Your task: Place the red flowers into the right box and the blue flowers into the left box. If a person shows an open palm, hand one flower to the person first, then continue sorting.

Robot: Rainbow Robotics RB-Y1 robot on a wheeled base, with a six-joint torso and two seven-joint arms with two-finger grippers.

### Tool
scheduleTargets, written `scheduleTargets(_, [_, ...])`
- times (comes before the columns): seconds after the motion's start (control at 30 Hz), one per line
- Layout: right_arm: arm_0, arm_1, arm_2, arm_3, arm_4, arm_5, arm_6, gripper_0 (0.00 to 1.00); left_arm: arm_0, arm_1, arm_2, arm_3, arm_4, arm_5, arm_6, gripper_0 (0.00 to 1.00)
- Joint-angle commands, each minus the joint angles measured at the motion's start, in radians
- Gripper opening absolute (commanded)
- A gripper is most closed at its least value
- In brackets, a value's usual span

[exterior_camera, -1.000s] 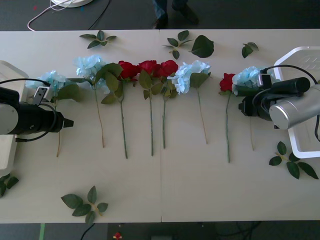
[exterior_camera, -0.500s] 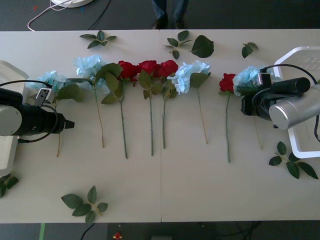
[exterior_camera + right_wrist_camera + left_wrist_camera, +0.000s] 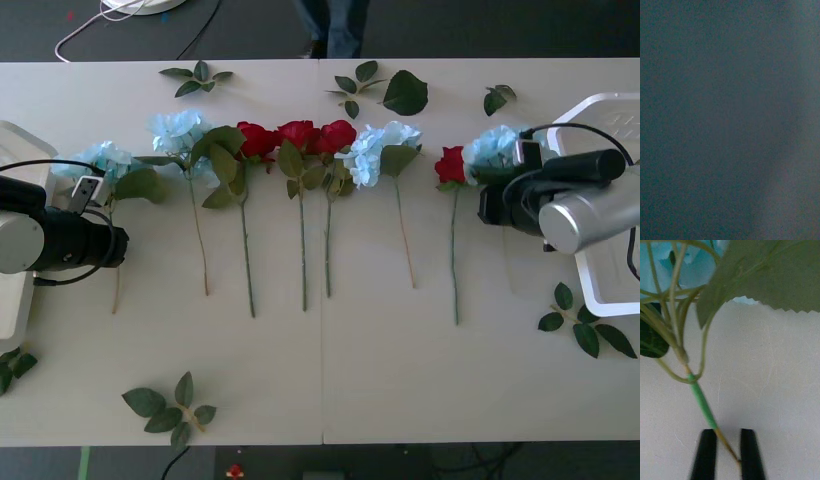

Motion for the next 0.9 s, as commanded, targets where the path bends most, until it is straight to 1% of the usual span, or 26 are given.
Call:
scheduleTargets(0.03, [0.035,-0.031,-0.137,-0.159,-0.031,0.093,0.074,0.00,-0.039,-0.009,0.011,0.005,-0.015,0.008,0.048,0.00])
scheduleTargets(0.1, [0.064,-0.035,-0.183,-0.219,-0.037,0.140,0.082,0.00,-0.037,-0.008,0.012,0.007,-0.013,0.009,0.050,0.00])
scheduleTargets(0.13, [0.099,-0.041,-0.235,-0.284,-0.046,0.189,0.088,0.00,-0.039,-0.008,0.016,0.008,-0.015,0.008,0.053,0.00])
scheduleTargets(0.23, [0.176,-0.043,-0.341,-0.422,-0.072,0.288,0.103,0.00,-0.037,-0.008,0.028,0.019,-0.017,0.009,0.055,0.00])
scheduleTargets(0.37, [0.259,-0.041,-0.466,-0.558,-0.162,0.395,0.149,0.00,-0.037,0.002,0.060,0.034,-0.023,0.015,0.045,0.00])
scheduleTargets(0.43, [0.310,-0.031,-0.545,-0.621,-0.225,0.444,0.194,0.00,-0.037,0.018,0.101,0.034,-0.027,0.060,0.041,0.00])
scheduleTargets(0.53, [0.372,-0.018,-0.637,-0.686,-0.342,0.476,0.272,0.00,-0.037,0.049,0.177,0.016,-0.035,0.173,0.032,0.00])
scheduleTargets(0.67, [0.451,-0.018,-0.744,-0.705,-0.598,0.476,0.449,0.00,-0.037,0.098,0.296,-0.035,-0.035,0.354,0.022,0.00])
scheduleTargets(0.8, [0.509,-0.018,-0.805,-0.716,-0.773,0.472,0.633,0.00,-0.037,0.117,0.405,-0.065,-0.029,0.520,0.022,0.00])
scheduleTargets(0.9, [0.538,-0.015,-0.828,-0.722,-0.842,0.444,0.758,0.00,-0.037,0.117,0.450,-0.070,-0.029,0.588,0.021,0.00])
